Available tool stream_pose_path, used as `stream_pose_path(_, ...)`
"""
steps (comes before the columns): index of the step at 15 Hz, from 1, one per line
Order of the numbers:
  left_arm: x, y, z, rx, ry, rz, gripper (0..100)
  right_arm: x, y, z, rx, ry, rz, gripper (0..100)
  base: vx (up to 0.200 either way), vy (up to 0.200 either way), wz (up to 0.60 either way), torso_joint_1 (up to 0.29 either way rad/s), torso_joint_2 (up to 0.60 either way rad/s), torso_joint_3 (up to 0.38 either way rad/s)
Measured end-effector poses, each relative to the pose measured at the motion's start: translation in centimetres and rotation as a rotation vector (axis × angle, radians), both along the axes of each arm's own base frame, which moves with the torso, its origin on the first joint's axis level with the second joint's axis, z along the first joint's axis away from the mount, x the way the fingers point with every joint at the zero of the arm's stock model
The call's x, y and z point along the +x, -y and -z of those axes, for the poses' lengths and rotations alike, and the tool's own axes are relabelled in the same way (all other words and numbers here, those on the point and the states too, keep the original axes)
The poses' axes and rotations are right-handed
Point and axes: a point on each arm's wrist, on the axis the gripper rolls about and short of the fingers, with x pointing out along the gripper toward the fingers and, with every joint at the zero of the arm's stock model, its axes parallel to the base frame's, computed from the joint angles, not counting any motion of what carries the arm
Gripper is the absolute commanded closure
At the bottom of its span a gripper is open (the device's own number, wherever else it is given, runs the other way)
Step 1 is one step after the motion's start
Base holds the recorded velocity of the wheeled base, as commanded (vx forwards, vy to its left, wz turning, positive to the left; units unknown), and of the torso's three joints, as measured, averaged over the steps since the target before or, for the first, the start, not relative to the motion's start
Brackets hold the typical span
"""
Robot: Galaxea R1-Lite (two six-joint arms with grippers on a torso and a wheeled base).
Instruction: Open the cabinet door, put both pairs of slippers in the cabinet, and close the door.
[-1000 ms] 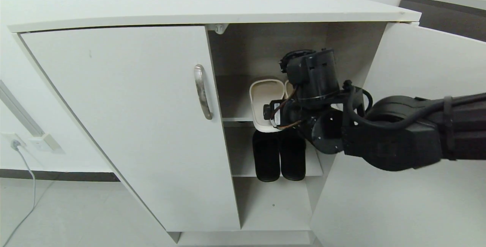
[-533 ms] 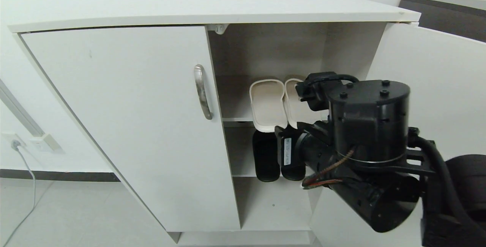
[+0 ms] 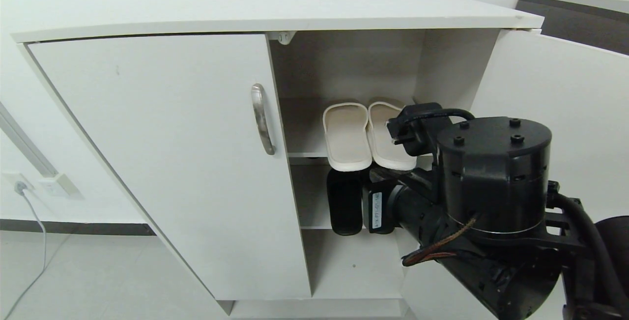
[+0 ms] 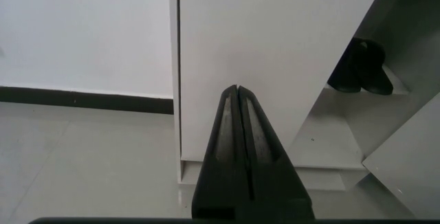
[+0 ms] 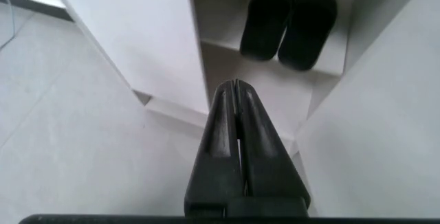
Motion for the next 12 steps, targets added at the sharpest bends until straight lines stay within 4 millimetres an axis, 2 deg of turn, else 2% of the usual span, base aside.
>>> stream_pose_path(2, 0.00, 0.00, 0.00, 0.000, 0.000, -0.001, 100, -0.01, -0.01, 0.05, -0.002, -0.001, 0.000, 100, 0.000, 0.000, 0.00, 0.000, 0.00, 0.000)
stream_pose_path(12, 0.00, 0.00, 0.00, 0.001, 0.000, -0.001, 100, -0.04, -0.22, 0.66, -0.017, -0.010, -0.005, 100, -0.200, 0.000, 0.00, 0.001, 0.00, 0.004)
